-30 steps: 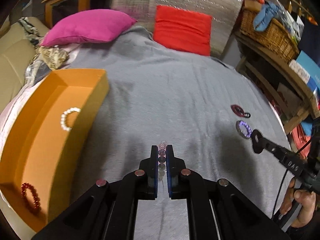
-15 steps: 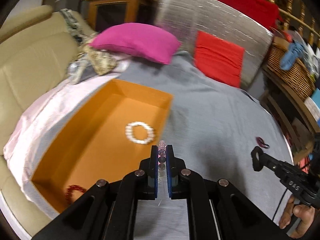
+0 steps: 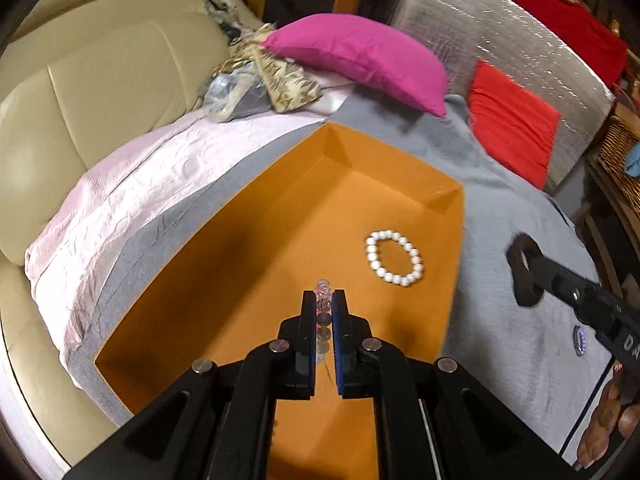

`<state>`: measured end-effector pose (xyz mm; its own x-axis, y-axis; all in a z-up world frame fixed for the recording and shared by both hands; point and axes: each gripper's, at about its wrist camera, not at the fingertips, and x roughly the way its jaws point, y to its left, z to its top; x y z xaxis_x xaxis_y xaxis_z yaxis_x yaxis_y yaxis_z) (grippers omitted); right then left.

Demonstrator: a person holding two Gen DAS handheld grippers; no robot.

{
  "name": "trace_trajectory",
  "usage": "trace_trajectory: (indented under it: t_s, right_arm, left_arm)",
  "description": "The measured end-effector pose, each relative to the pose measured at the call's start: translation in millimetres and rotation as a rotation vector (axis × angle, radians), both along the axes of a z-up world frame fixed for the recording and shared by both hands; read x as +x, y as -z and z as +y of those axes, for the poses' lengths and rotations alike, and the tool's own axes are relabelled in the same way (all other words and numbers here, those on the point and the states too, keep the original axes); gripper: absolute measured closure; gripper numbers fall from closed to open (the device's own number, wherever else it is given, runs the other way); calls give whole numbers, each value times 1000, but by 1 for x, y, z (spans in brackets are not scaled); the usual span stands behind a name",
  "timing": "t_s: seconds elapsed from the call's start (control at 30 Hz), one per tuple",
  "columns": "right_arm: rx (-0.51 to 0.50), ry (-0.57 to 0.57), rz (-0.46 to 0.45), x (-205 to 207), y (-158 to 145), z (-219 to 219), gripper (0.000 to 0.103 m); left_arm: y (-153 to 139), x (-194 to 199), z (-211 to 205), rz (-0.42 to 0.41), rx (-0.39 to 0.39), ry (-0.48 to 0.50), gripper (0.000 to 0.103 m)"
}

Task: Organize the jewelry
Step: 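Carry the ring and bracelet into the orange box and open both tools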

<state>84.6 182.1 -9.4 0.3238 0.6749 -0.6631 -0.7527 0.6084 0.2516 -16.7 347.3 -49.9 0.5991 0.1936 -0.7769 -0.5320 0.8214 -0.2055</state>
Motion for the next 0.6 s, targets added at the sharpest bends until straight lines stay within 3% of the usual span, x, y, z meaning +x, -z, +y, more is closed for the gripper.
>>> trace_trajectory:
  t_s: [0.2,0.6]
  right_arm:
    - [-76,-27,18,20,15,55,96]
    - [-171,-56,26,46,30,96,96]
  left_arm:
    - [8,9,8,21,-9,-9,96]
    - [21,18,22,69,7,-51,96]
